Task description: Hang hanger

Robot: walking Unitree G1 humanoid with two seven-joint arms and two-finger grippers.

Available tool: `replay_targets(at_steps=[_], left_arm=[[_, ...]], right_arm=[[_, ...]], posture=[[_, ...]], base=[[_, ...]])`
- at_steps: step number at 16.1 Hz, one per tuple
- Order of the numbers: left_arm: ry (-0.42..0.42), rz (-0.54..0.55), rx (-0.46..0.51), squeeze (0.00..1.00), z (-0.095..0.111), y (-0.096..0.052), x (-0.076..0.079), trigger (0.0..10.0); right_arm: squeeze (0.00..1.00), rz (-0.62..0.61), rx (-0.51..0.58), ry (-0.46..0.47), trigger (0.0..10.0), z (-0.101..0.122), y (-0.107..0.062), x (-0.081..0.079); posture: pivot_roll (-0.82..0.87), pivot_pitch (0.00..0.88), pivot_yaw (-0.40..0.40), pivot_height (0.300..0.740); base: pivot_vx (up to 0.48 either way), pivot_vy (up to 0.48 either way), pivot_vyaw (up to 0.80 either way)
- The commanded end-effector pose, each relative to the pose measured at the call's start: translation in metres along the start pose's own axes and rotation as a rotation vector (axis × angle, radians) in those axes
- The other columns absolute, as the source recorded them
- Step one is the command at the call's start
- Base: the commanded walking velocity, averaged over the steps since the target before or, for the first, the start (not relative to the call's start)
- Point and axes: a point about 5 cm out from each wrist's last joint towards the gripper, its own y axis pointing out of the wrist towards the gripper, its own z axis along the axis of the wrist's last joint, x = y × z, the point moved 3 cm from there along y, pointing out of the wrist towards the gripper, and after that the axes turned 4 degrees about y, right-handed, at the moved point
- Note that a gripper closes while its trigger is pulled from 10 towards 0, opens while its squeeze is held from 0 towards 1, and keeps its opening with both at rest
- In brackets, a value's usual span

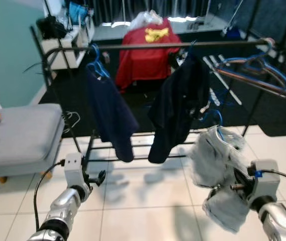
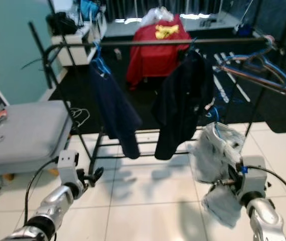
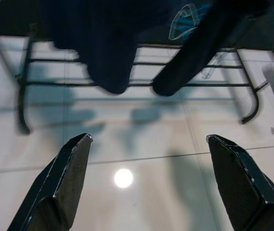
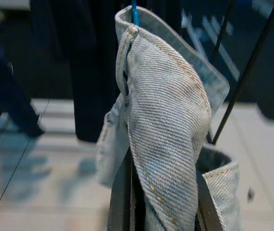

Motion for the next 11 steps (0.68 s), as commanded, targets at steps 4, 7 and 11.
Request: replay_targets(at_steps=[4, 7, 11], left_arm=[[0.001, 0.033, 0.026, 0.0, 0.008, -0.003, -0.015, 10.0], [0.014, 0.042, 0.059, 0.0, 0.018, -0.002, -0.02, 10.0], [0.045, 0.057, 0.097, 0.0, 0.03, -0.002, -0.026, 10.0]], right_arm=[[0.0, 0.145, 0.235, 0.008, 10.0, 0.075, 0.011, -0.022], [0.0, 0.273, 0.327, 0.038, 10.0, 0.115, 0.007, -0.041], [0.0, 0.469, 0.349, 0.055, 10.0, 0.138, -0.005, -0.072]], posture=[[-0.09, 0.061, 0.028, 0.74], [-0.09, 0.06, 0.027, 0.74], [-0.09, 0.063, 0.026, 0.74]], base=[[0.0, 0.0, 0.0], [0.0, 0.0, 0.0], [0.0, 0.0, 0.0]])
